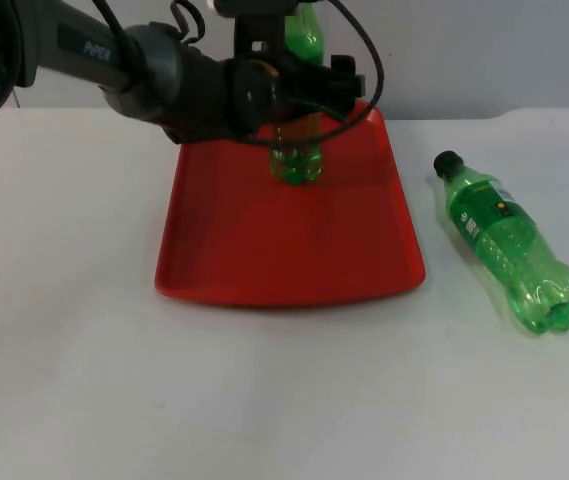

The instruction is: Place the bottle upright on the tray.

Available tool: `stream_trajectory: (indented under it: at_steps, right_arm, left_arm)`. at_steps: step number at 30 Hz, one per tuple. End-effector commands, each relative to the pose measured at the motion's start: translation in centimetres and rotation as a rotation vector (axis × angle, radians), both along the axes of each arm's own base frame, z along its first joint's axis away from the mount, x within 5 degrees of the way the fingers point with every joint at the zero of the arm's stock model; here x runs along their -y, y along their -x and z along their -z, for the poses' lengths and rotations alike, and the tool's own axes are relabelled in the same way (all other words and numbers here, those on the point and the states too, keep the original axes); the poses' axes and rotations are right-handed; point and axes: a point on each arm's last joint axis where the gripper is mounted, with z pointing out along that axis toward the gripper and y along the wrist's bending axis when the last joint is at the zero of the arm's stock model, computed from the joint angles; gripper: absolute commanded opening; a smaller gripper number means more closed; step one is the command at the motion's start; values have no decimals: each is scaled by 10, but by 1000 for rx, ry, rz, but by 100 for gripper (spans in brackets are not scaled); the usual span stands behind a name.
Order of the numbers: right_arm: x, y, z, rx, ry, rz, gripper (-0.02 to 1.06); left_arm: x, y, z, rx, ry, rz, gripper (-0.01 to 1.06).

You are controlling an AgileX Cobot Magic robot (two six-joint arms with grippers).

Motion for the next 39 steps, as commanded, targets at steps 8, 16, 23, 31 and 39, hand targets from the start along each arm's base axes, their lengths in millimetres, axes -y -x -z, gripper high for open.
stream_trajectory:
  at_steps: [8,16,23,31,39]
  right_arm:
    - [0,0,0,6,11,6,105]
    - [0,0,0,6,11,6,105]
    - [0,0,0,6,11,6,105]
    - [0,0,0,6,11,6,105]
    - [0,0,0,6,11,6,105]
  left_arm:
    - [2,7,-19,-117,-8,46,91]
    - [3,12,-41,-160,-12,82,91]
    - [-11,11,-56,-141,-12,63,91]
    - [-26,12,-60,-184,-81,85,91]
    - [-31,25,-76,-234,-121,120,91]
